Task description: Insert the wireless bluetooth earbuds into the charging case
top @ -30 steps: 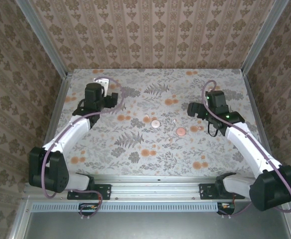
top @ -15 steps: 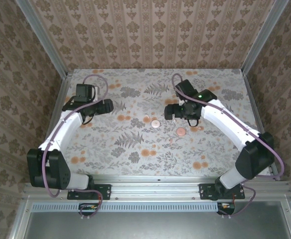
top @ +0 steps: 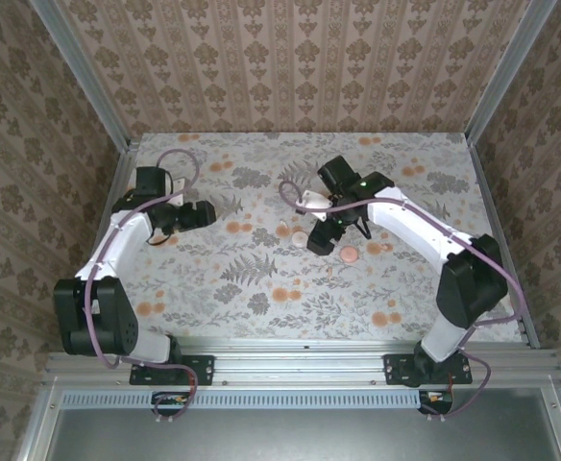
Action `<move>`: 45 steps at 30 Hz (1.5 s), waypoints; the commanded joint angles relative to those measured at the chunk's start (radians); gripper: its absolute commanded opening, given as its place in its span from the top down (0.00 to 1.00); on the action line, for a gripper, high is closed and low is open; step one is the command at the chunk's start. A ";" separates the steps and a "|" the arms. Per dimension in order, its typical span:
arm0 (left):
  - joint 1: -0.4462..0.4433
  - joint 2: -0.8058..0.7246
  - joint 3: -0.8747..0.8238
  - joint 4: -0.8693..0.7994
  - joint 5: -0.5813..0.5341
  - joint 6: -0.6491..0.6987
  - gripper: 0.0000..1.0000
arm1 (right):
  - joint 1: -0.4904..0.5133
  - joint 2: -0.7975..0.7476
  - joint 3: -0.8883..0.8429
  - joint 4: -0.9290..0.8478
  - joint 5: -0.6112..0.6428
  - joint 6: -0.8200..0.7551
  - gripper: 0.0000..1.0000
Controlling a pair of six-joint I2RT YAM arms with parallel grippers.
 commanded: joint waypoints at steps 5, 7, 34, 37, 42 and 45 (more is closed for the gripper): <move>0.015 -0.020 -0.038 -0.031 0.036 0.047 0.18 | -0.020 0.192 0.105 0.022 -0.120 -0.383 0.13; 0.024 -0.027 -0.047 -0.026 0.024 0.058 0.17 | -0.020 0.250 0.160 -0.008 -0.131 -0.403 0.15; 0.095 -0.060 -0.100 0.000 0.000 0.068 0.17 | 0.008 0.500 0.296 0.022 -0.092 -0.421 0.19; 0.095 -0.053 -0.101 0.002 0.000 0.070 0.17 | 0.008 0.520 0.312 0.012 -0.089 -0.422 0.21; 0.096 -0.039 -0.096 0.001 0.003 0.070 0.17 | 0.007 0.540 0.327 0.007 -0.079 -0.436 0.28; 0.096 -0.036 -0.089 -0.002 0.003 0.071 0.17 | 0.008 0.549 0.330 0.013 -0.062 -0.444 0.31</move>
